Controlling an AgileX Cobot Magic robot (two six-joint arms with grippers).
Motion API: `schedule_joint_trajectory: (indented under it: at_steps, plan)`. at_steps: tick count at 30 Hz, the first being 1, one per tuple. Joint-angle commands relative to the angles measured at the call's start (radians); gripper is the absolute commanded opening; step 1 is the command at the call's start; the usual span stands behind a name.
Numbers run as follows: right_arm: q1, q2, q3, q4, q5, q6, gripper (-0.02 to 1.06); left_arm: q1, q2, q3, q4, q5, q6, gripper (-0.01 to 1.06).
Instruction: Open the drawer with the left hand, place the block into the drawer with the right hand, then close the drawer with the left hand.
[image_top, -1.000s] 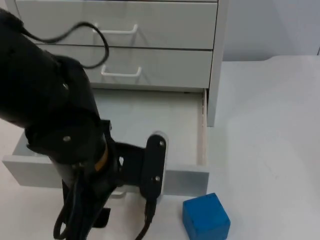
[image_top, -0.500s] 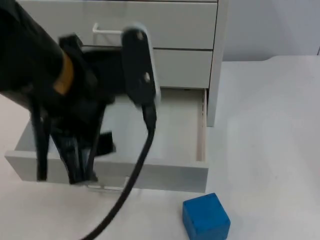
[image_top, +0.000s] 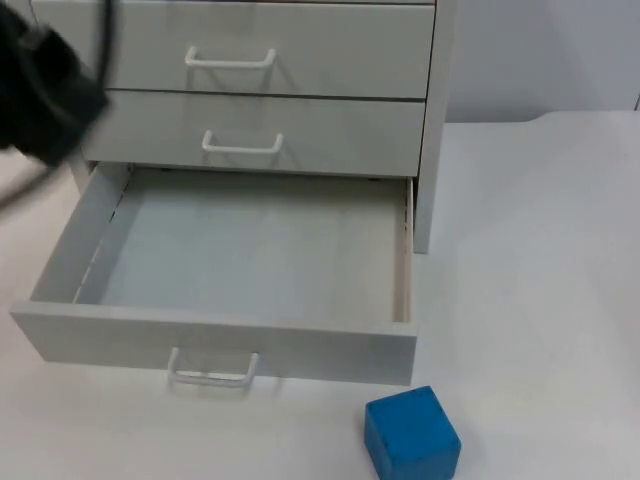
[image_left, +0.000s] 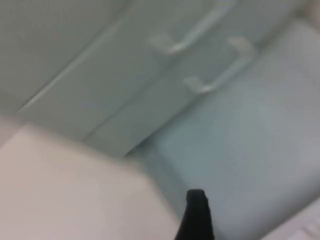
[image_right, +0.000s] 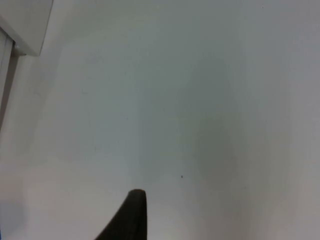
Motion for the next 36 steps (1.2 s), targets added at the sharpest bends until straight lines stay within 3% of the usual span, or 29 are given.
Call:
schedule_joint_trajectory:
  at_steps: [1,6,7,11,22,26,29,36]
  plan:
    - [-0.009,-0.003,-0.002,0.002,0.005,-0.004,1.05,0.097,-0.053,-0.001,-0.048,0.021,-0.065,0.64]
    - [-0.009,-0.003,-0.002,0.002,0.007,-0.004,1.05,0.351,-0.144,-0.001,-0.231,0.111,-0.070,0.64]
    - [-0.009,-0.003,-0.002,0.002,0.007,-0.004,1.05,0.351,-0.144,-0.001,-0.231,0.111,-0.070,0.64]
    - [-0.002,-0.003,-0.002,0.002,0.007,-0.004,1.05,0.484,-0.190,-0.001,-0.306,0.179,-0.071,0.64]
    - [-0.002,-0.003,-0.002,0.004,0.007,-0.004,1.05,0.500,-0.210,-0.001,-0.318,0.204,-0.015,0.64]
    - [-0.002,-0.003,-0.002,0.028,0.015,-0.008,1.05,0.500,-0.210,-0.001,-0.323,0.207,-0.015,0.76]
    - [-0.002,-0.003,-0.002,0.040,0.059,-0.008,1.05,0.500,-0.210,-0.001,-0.323,0.215,-0.015,1.03]
    - [0.058,-0.003,-0.002,0.087,0.110,-0.017,1.05,0.500,-0.210,-0.001,-0.329,0.215,-0.015,1.05]
